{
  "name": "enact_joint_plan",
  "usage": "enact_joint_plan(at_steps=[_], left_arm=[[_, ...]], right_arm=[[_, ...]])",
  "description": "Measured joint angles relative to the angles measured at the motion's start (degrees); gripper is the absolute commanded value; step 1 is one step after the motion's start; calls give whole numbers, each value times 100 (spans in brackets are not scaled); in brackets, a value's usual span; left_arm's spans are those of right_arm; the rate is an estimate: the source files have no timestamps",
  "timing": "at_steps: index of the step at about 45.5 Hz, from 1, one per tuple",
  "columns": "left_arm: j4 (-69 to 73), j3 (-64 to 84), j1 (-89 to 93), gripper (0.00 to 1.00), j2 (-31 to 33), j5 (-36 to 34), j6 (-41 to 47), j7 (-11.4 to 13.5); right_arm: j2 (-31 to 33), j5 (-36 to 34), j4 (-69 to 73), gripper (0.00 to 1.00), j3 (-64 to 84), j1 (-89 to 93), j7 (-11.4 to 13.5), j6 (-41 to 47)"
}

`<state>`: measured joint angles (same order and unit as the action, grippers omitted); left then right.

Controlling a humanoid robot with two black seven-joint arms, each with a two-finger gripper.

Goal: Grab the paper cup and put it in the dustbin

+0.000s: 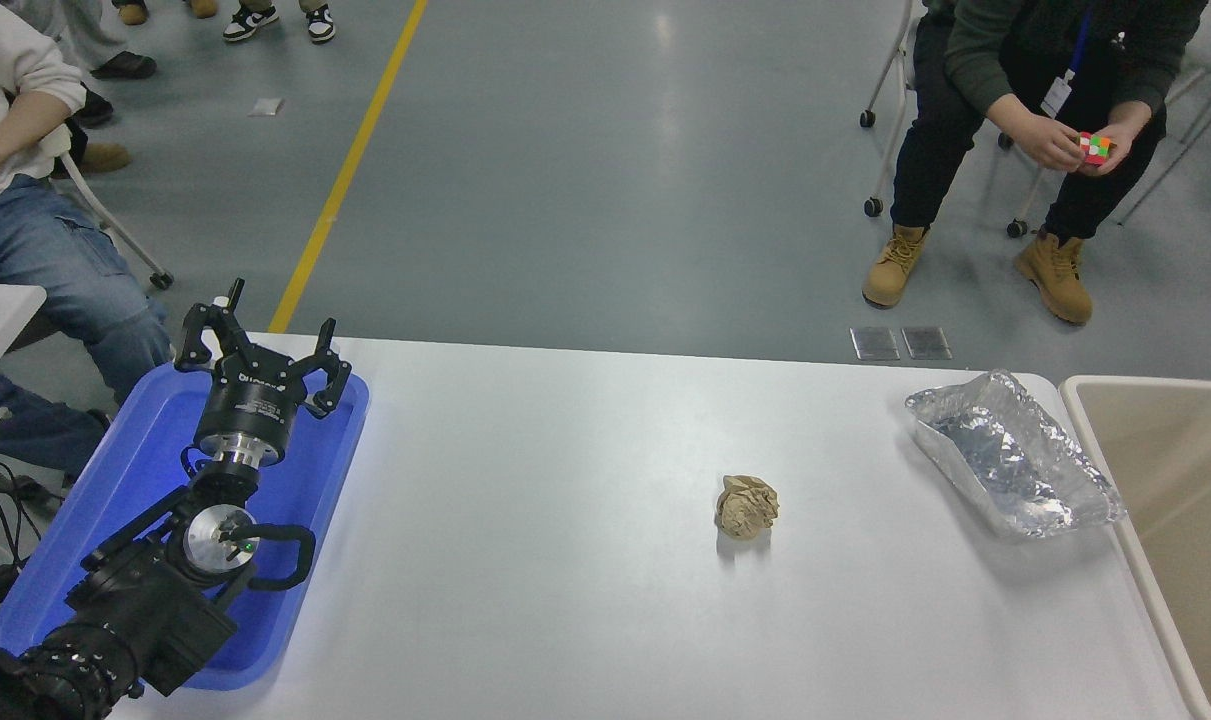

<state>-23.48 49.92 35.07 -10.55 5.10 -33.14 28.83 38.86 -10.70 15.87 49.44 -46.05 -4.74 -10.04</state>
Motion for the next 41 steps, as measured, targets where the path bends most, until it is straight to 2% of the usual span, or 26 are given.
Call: enact_joint_plan(at_steps=[16,37,39,41], left_arm=[[1,0,0,100,0,0,0,0],[1,0,0,100,0,-1,0,0],[1,0,0,100,0,0,0,0],[1,0,0,100,0,-1,0,0]], right_arm=[[-600,524,-575,0,-1332,1139,67,-282],[-1020,680,-689,1,-1737,1554,77,-466],[-1031,680,-689,16,-1746,1565,78,-469],[-1041,679,-689,35,-1756,1574,78,-471]])
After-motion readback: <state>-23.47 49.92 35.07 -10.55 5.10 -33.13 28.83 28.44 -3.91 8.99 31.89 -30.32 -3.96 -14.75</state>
